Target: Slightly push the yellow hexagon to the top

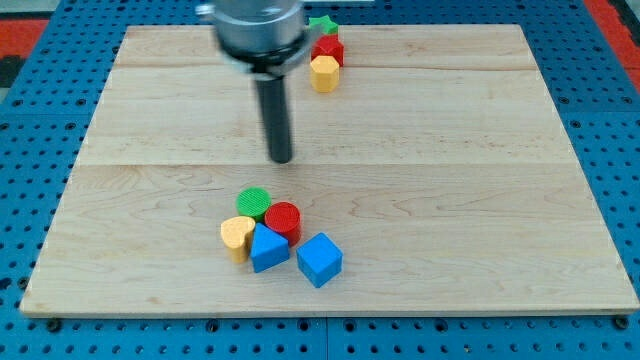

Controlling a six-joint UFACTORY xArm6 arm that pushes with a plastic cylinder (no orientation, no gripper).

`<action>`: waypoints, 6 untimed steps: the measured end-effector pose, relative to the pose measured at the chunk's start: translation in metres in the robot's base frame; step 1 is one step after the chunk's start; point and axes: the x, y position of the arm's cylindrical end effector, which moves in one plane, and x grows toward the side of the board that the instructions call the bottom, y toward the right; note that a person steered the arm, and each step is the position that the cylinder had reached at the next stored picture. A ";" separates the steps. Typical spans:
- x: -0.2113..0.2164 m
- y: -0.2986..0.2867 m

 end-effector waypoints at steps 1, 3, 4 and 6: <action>-0.039 0.028; -0.126 0.035; -0.142 0.035; -0.134 0.051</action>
